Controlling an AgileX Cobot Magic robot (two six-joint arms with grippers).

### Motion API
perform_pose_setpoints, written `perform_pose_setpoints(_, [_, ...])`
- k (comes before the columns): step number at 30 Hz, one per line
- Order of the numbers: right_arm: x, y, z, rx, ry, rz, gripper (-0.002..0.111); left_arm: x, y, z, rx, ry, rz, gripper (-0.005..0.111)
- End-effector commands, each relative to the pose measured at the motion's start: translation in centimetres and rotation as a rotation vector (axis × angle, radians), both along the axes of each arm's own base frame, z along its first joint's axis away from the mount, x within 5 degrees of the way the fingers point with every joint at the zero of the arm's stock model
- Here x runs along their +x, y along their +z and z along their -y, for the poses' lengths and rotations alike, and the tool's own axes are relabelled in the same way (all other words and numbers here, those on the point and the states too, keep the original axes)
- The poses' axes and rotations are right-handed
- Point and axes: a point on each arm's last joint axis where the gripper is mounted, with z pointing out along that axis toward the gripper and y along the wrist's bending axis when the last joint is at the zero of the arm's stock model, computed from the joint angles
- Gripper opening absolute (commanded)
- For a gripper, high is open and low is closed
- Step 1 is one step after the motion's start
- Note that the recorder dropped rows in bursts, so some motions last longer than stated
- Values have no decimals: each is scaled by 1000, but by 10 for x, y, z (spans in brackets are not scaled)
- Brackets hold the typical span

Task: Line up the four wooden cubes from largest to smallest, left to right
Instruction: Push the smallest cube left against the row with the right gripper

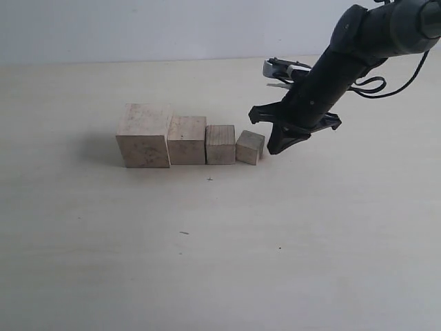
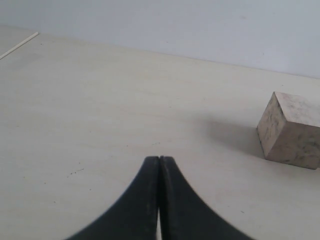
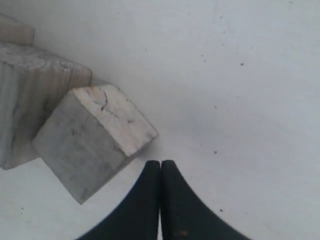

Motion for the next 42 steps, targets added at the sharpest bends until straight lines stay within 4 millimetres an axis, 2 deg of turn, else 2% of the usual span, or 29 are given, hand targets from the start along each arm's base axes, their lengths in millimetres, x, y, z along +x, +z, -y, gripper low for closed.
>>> perform_pose_setpoints(1, [4,2,-2,25,19,47,0,0,0,0,4,-3,11,0])
perform_pose_setpoints(7, [3,6,-9,110,43,59,0,0,0,0,4,-3,11,0])
perform_pose_setpoints(42, [2,7,-10,128,42,48,0,0,0,0,4,-3,11,0])
